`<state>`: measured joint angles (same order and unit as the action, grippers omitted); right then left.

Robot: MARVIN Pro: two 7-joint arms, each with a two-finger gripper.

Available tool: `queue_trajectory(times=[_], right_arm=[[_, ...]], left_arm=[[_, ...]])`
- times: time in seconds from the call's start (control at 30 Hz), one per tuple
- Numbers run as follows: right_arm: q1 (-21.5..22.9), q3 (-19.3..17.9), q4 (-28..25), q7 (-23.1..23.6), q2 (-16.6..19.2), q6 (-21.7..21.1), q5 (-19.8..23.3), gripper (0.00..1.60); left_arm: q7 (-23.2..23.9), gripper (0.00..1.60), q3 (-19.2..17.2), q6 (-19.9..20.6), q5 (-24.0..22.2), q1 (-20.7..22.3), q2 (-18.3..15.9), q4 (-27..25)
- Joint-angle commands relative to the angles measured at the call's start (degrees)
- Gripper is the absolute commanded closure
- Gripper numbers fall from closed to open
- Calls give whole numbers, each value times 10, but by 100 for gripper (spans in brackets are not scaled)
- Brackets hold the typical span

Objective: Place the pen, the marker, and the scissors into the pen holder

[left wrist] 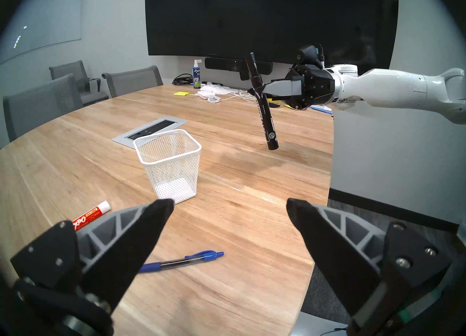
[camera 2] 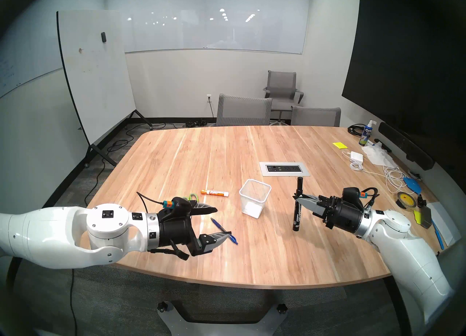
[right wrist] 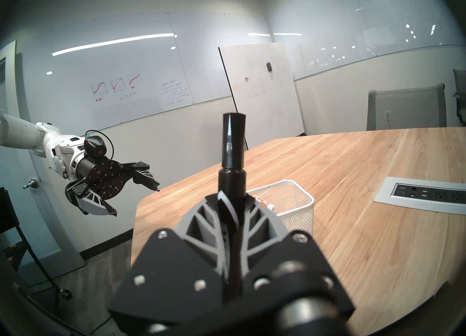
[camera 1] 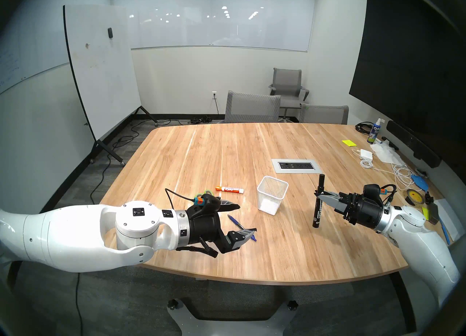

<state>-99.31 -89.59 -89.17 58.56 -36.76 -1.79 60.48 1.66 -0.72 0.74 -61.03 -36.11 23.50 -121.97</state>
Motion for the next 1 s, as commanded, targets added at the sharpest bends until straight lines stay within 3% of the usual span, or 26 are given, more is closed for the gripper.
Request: queue_trajectory(times=[0.0, 0.57, 0.97], right_arm=[[5, -6, -7, -1, 0, 1, 3, 160], [6, 4, -24, -18, -3, 3, -11, 160], [37, 41, -67, -81, -34, -17, -26, 160]], left_arm=[[2, 0, -6, -8, -4, 3, 2, -4], [2, 0, -5, -9, -4, 4, 2, -4], [3, 0, -5, -8, -5, 4, 2, -4]])
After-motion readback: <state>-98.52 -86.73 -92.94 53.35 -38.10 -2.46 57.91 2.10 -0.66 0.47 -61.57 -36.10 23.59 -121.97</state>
